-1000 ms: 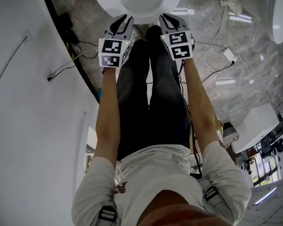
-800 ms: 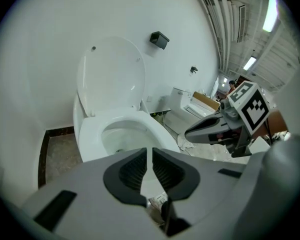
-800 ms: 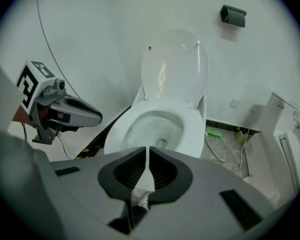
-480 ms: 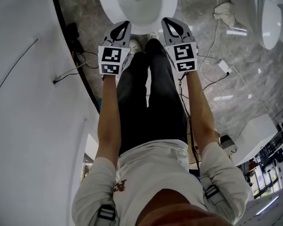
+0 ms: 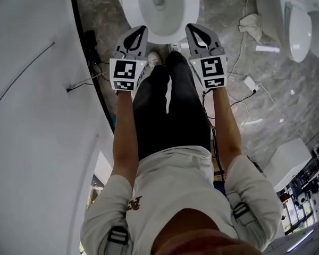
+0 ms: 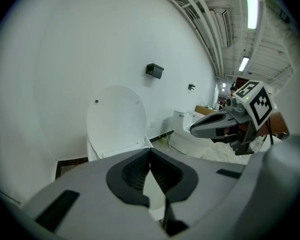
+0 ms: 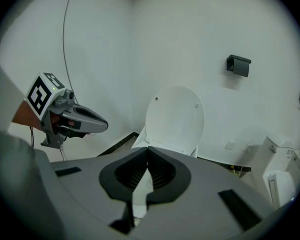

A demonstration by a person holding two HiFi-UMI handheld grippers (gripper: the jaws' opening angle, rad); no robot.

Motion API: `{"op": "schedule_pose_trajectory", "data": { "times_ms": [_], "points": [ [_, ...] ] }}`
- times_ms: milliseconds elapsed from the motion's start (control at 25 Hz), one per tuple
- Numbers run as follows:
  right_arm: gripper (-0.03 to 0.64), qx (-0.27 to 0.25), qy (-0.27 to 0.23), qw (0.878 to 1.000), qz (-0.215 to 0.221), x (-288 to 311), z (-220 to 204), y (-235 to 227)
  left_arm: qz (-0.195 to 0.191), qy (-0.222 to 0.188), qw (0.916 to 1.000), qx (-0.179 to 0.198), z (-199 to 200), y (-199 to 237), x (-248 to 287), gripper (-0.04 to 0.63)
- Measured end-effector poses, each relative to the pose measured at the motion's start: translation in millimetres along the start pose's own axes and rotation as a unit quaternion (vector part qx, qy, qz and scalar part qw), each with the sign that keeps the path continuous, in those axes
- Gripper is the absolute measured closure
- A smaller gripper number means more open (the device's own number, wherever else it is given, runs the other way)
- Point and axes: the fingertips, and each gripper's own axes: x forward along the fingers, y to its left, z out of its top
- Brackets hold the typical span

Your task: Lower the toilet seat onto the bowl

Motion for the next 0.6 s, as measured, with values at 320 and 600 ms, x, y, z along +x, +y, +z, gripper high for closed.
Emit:
{"op": "schedule_pose_trajectory", "data": {
  "times_ms": [320, 600],
  "points": [
    [0.595, -0.008, -0.024, 1.000, -0.002, -31.9, 39.8, 1.0, 0.006, -0.022, 0.9996, 0.016, 45.2, -11.6, -28.6, 0.572],
    [0.595, -0.009, -0.037, 0.999, -0.003, -58.1, 68.3, 2.6, 0.008, -0.036, 0.9990, 0.024, 77.1, -23.2, -50.8, 0.572]
  ]
}}
